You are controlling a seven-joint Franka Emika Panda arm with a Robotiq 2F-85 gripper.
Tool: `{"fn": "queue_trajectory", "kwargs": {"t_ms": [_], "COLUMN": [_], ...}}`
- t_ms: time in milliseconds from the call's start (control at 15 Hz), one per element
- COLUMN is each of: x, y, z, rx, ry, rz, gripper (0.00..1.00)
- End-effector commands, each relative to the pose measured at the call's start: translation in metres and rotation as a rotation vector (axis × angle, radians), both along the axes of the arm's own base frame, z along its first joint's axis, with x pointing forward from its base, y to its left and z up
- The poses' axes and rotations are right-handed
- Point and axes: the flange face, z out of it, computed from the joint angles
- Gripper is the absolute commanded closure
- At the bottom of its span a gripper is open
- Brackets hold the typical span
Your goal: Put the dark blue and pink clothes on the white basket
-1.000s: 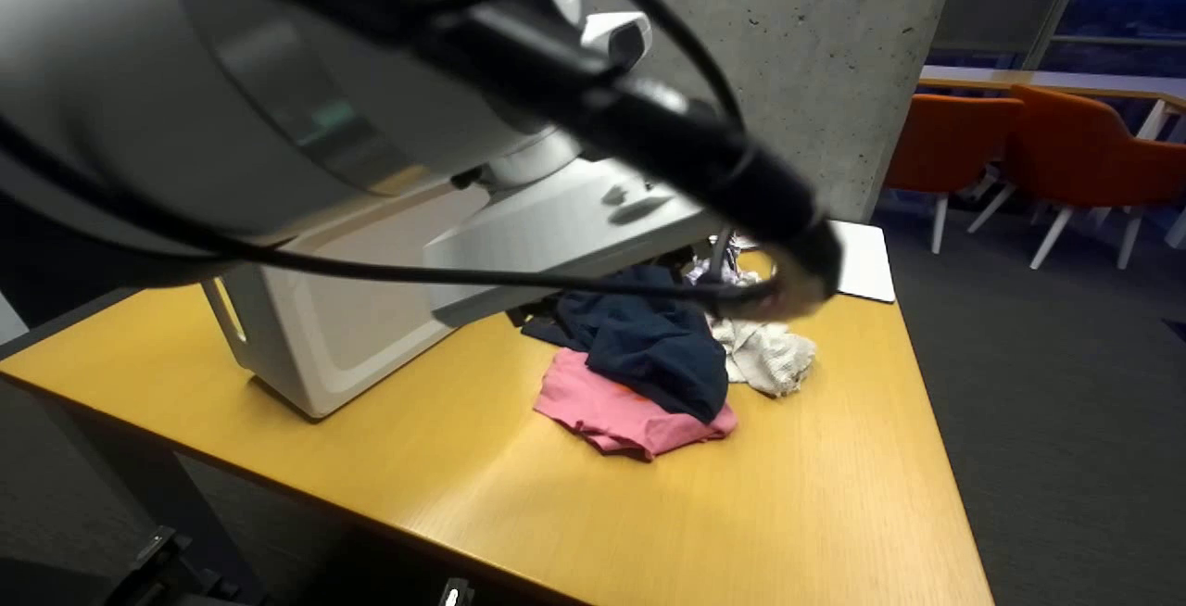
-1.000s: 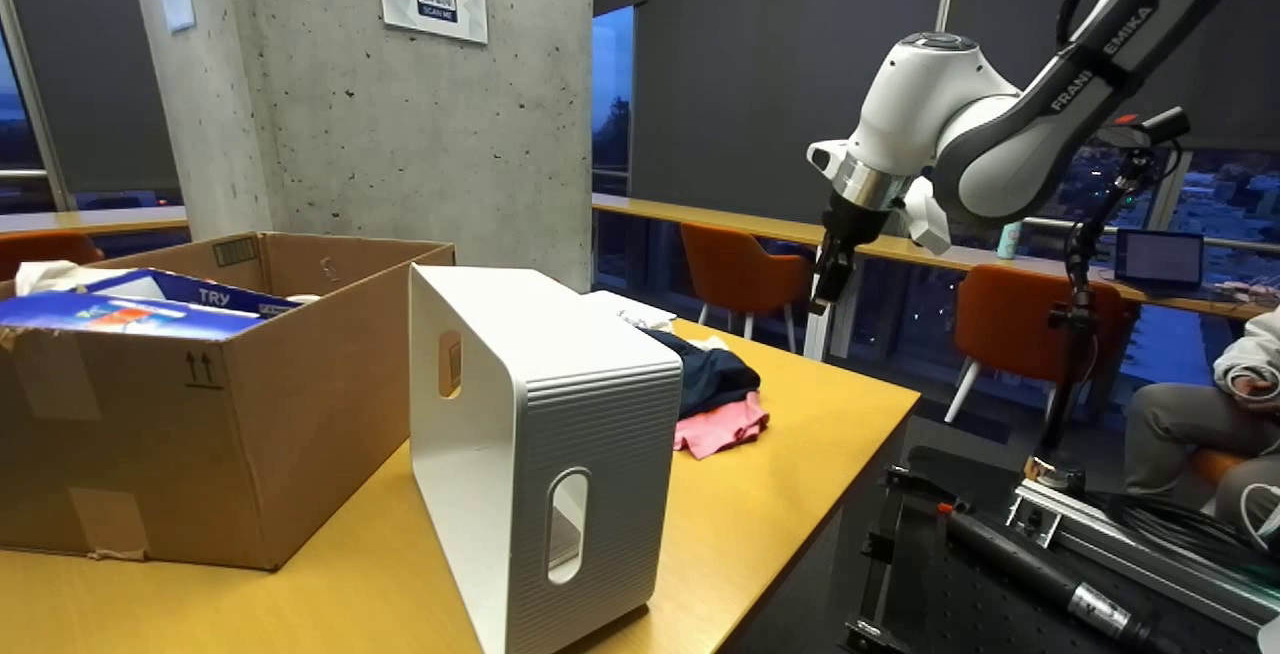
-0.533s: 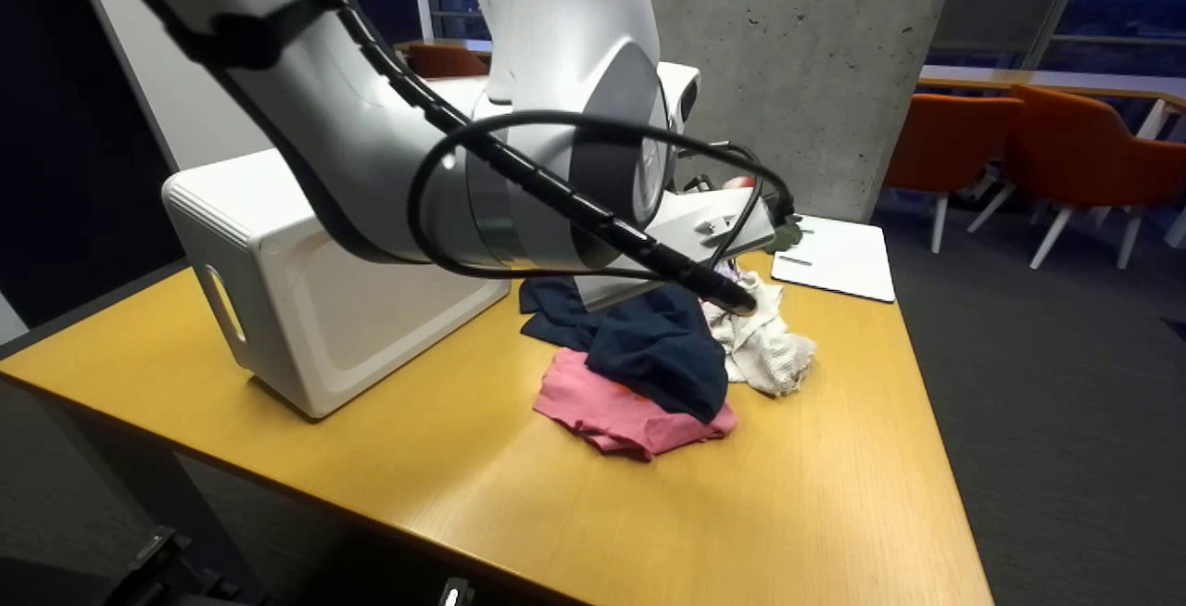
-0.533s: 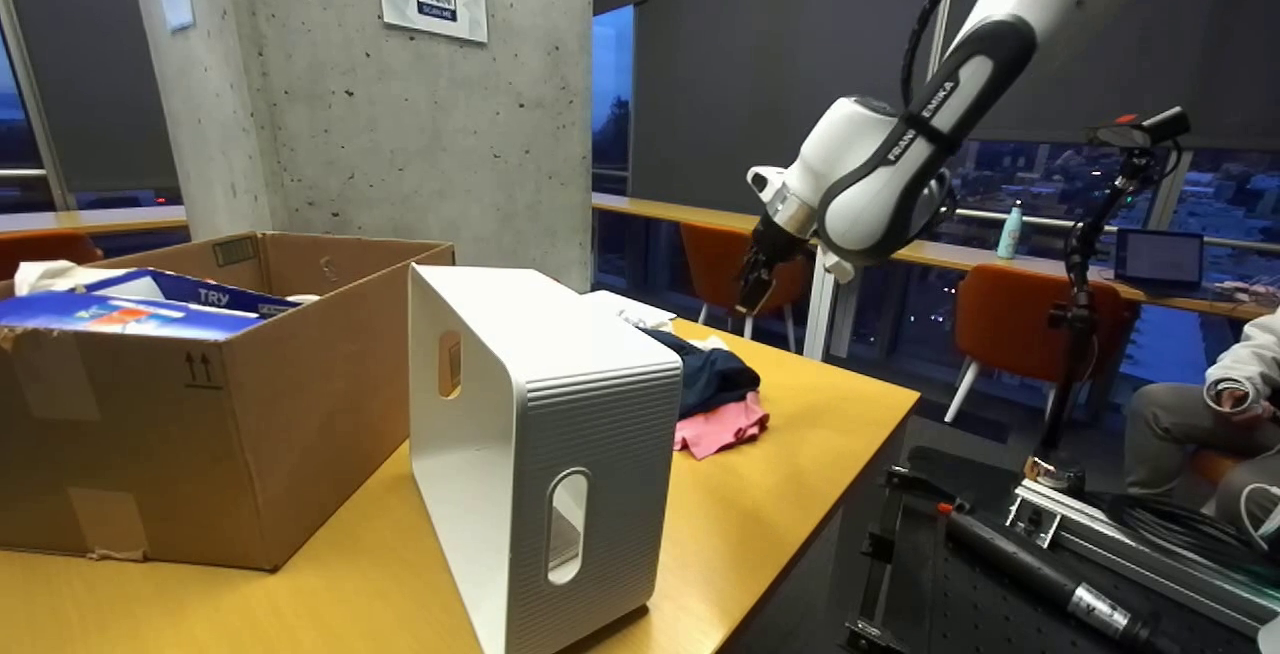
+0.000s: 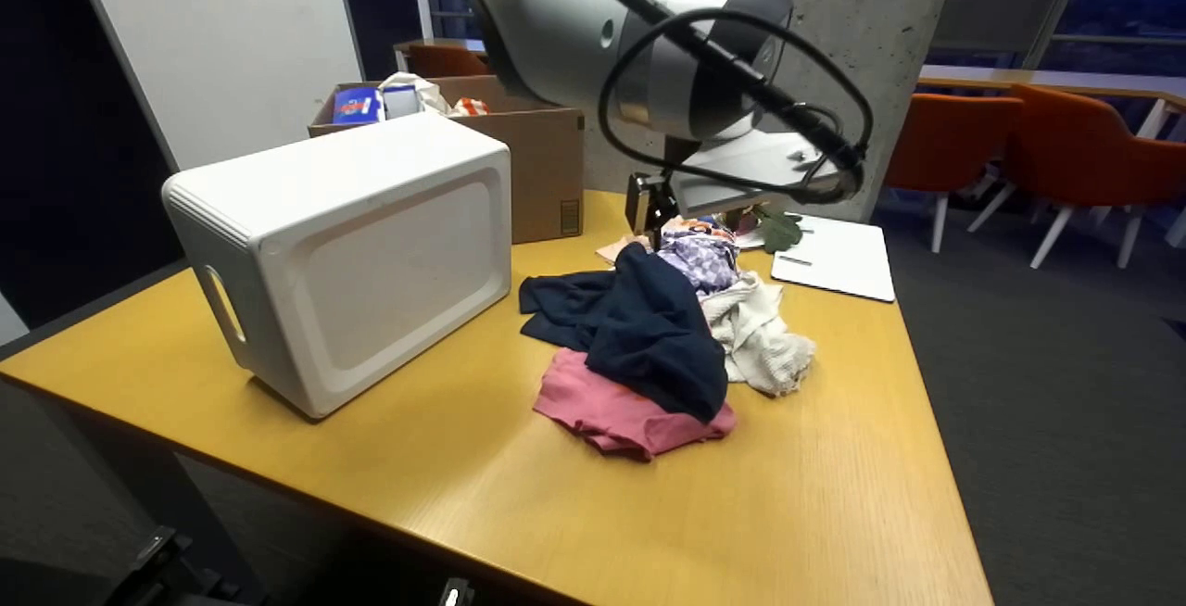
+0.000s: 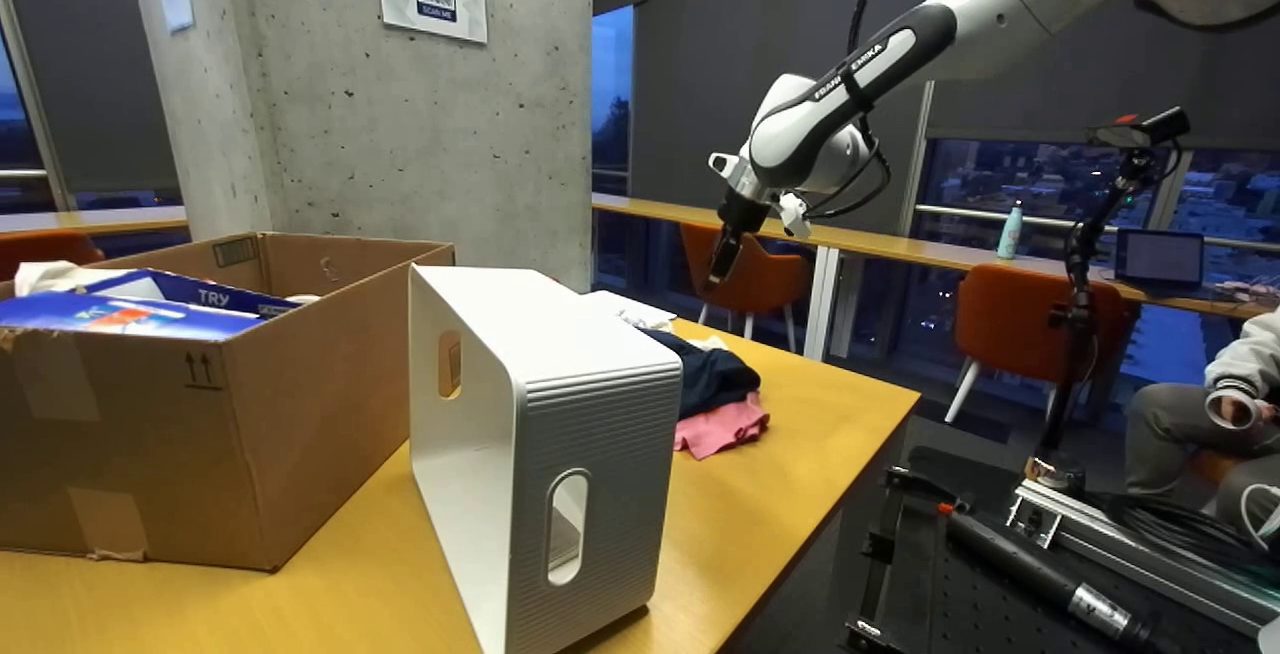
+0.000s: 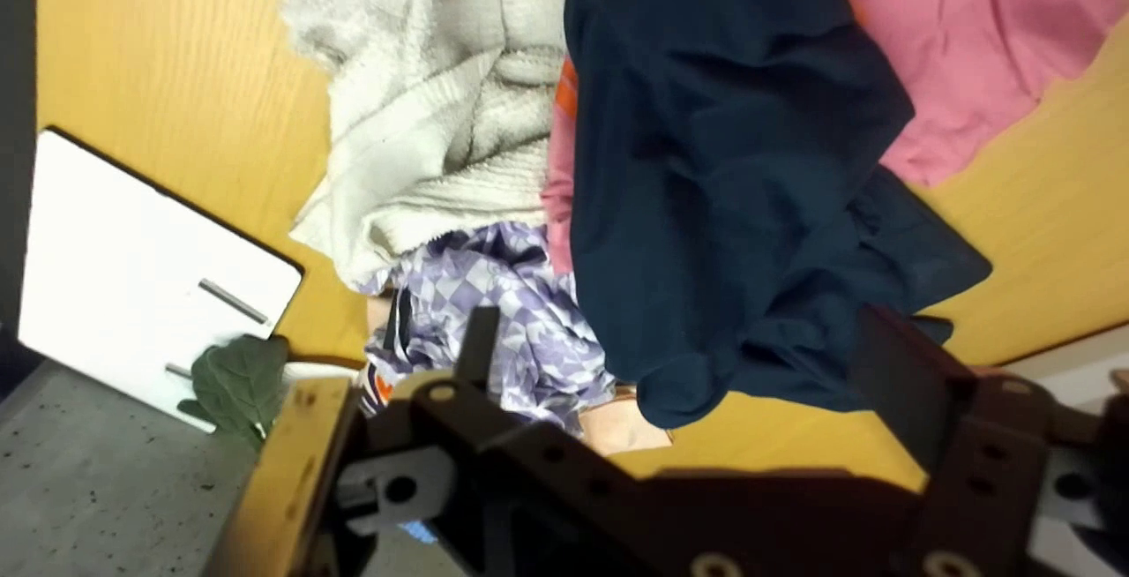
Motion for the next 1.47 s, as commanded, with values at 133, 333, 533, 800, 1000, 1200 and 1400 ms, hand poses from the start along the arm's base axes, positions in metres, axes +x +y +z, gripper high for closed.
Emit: {"fn": "queue_trajectory", "kwargs": {"t_ms": [133, 333, 533, 800, 1000, 1200, 1400], "x": [0.033, 0.044, 0.046, 0.029, 0.008, -0.008, -0.011], "y": [-0.005, 0.01, 0.033, 0.048, 0.045, 0.029, 0.013], "z": [-0.01, -0.027, -0.047, -0.063, -0.072, -0.091, -0.107], "rx": [-0.002, 0.001, -0.002, -0.033, -0.104, -0.183, -0.264], "ry": [0.213, 0.275, 0.325, 0.387, 0.436, 0.494, 0.512], "rz": [0.071, 0.093, 0.115, 0.144, 0.152, 0.167, 0.169], "gripper": [0.0, 0.0, 0.0, 0.0, 0.0, 0.0, 0.0]}}
